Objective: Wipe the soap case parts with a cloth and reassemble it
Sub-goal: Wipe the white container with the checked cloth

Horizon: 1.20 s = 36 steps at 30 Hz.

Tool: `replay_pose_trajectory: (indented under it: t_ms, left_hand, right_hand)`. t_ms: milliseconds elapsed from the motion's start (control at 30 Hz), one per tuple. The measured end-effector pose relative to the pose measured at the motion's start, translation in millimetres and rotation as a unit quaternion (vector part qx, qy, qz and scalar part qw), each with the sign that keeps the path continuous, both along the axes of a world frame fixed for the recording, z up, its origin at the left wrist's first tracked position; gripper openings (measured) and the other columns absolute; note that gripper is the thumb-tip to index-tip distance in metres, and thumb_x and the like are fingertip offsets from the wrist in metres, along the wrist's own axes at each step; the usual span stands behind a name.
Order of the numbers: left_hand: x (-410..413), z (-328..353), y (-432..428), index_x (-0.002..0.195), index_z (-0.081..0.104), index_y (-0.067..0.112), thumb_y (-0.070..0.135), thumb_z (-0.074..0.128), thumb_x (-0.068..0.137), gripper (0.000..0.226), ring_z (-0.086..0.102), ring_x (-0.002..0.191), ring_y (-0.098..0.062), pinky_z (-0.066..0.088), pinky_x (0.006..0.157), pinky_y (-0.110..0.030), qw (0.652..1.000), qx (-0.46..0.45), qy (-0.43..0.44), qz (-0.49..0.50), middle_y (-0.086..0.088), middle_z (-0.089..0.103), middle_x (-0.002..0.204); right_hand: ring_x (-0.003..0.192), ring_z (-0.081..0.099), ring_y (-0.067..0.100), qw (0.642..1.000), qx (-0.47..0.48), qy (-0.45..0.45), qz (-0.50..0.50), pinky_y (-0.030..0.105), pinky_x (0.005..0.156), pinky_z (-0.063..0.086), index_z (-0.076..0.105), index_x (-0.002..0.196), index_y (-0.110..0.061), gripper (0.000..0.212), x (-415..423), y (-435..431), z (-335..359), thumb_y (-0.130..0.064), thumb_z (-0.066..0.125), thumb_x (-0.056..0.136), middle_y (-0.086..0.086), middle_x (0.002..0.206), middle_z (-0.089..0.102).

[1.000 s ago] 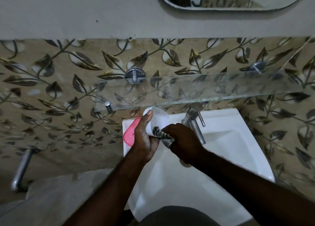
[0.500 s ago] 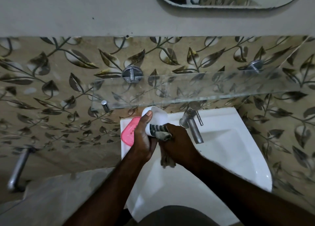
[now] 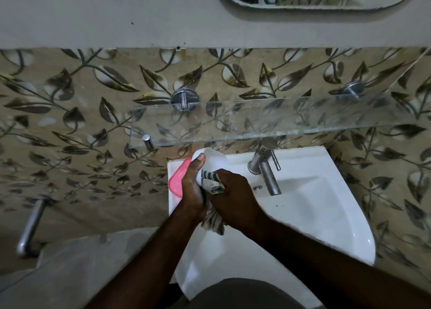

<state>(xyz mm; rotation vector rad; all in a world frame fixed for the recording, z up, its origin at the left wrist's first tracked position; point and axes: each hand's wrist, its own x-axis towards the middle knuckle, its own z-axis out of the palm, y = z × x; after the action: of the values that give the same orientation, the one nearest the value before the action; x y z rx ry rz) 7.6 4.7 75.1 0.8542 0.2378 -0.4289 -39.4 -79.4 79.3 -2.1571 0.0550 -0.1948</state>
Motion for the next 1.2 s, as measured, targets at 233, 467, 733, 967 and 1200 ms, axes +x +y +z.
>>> replay_pose_trajectory:
  t_ms: [233, 467, 733, 967, 1200]
  left_hand:
    - [11.6, 2.5, 5.7, 0.095, 0.067, 0.014, 0.030, 0.070, 0.070, 0.030, 0.062, 0.092, -0.031, 0.048, 0.090, -0.047, 0.997, -0.069, 0.025, 0.000, -0.014, 0.067, 0.091]
    - [9.2, -3.7, 4.9, 0.121, 0.058, 0.006, 0.036, 0.072, 0.073, 0.059, 0.059, 0.098, -0.034, 0.044, 0.099, -0.051, 0.996, -0.040, 0.075, -0.039, -0.018, 0.063, 0.100]
    - [10.9, -0.7, -0.4, 0.079, 0.075, 0.014, 0.044, 0.060, 0.087, 0.034, 0.065, 0.069, -0.022, 0.047, 0.072, -0.033, 0.997, 0.059, 0.010, -0.041, -0.008, 0.071, 0.074]
    - [11.0, -4.7, 1.8, 0.074, 0.078, 0.016, 0.048, 0.050, 0.092, 0.046, 0.065, 0.062, -0.025, 0.052, 0.079, -0.042, 0.998, 0.035, 0.054, -0.009, -0.010, 0.070, 0.065]
    - [14.7, -5.8, 0.1, 0.099, 0.068, 0.010, 0.049, 0.054, 0.090, 0.043, 0.069, 0.068, -0.025, 0.053, 0.085, -0.045, 0.998, 0.033, 0.059, -0.004, -0.011, 0.074, 0.075]
  right_hand:
    - [0.085, 0.050, 0.023, 0.951, -0.282, 0.015, 0.123, 0.042, 0.066, 0.047, 0.062, 0.112, -0.021, 0.051, 2.5, -46.5, -23.0, -0.006, 0.054, 0.064, -0.007, 0.108, 0.066]
    - [0.087, 0.054, 0.023, 0.968, -0.227, 0.036, 0.098, 0.022, 0.067, 0.030, 0.066, 0.101, -0.014, 0.038, -4.8, -42.5, -23.7, -0.020, 0.053, 0.066, 0.001, 0.099, 0.067]
    - [0.062, 0.067, 0.025, 0.993, 0.059, 0.106, -0.009, 0.044, 0.061, 0.056, 0.061, 0.076, -0.018, 0.017, -8.2, -22.7, -4.4, -0.031, 0.070, 0.084, 0.008, 0.068, 0.068]
    - [0.083, 0.060, 0.016, 0.990, -0.096, 0.061, 0.088, 0.029, 0.070, 0.048, 0.059, 0.100, -0.026, 0.018, -23.9, -9.0, -0.5, -0.018, 0.059, 0.084, -0.007, 0.110, 0.048]
    - [0.087, 0.059, 0.028, 0.948, -0.304, 0.077, 0.049, 0.032, 0.063, 0.044, 0.058, 0.096, -0.022, 0.014, -8.4, -13.3, 2.0, -0.020, 0.059, 0.082, 0.002, 0.104, 0.047]
